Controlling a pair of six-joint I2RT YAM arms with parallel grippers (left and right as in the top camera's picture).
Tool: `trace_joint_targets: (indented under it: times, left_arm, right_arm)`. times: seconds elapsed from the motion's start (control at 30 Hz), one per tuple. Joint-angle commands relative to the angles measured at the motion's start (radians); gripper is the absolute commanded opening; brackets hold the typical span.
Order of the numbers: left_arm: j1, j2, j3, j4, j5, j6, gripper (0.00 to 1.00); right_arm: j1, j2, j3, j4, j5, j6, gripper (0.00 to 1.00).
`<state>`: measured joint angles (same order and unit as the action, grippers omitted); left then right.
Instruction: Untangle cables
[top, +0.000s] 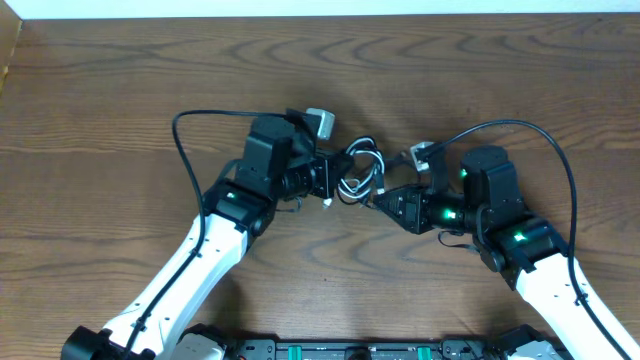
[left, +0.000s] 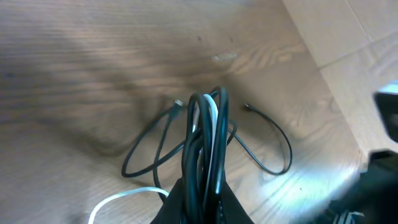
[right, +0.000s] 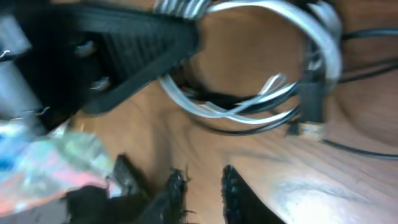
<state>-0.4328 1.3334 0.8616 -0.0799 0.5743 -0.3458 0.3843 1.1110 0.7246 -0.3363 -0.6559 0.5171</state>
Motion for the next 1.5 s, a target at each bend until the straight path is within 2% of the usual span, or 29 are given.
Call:
trace_joint_targets:
  times: [0.0,0.1,0.2,0.43,0.5,0.63,0.7,1.0,1.2,1.47]
  left_arm:
    - [-0.001,0.006,0.013,0.005,0.021,0.01,0.08]
    - [-0.001,0.006,0.013,0.006,0.023,-0.056,0.08]
    - [-0.001,0.006,0.013,0.01,0.1,-0.078,0.08]
    - [0.0,0.006,0.013,0.01,0.178,-0.078,0.08]
    - [0.0,0.006,0.013,0.01,0.178,-0.078,0.07]
    - [0.0,0.006,0.013,0.01,0.177,-0.078,0.08]
    - [0.0,0.006,0.013,0.01,0.177,-0.077,0.08]
    - [0.0,0.006,0.013,0.009,0.174,-0.066,0.08]
    - [0.0,0.006,0.013,0.008,0.174,-0.062,0.08]
    - [0.0,0.006,0.013,0.005,0.224,-0.036,0.08]
  right_arm:
    - [0.002,-0.011,0.013,-0.04,0.232,-0.033,0.27]
    - [0.003,0.003,0.013,-0.046,0.25,-0.033,0.33]
    - [0.003,0.032,0.013,-0.045,0.251,-0.052,0.36]
    - [0.003,0.145,0.013,-0.041,0.208,-0.062,0.31]
    - [0.003,0.165,0.013,-0.035,0.191,-0.062,0.27]
    - [0.003,0.173,0.013,-0.024,0.166,-0.062,0.06]
    - [0.003,0.171,0.013,-0.021,0.135,-0.062,0.01]
    - [0.002,0.167,0.013,-0.006,0.037,-0.062,0.01]
    - [0.002,0.136,0.013,0.089,-0.106,-0.062,0.01]
    - [0.002,0.129,0.013,0.132,0.016,-0.061,0.01]
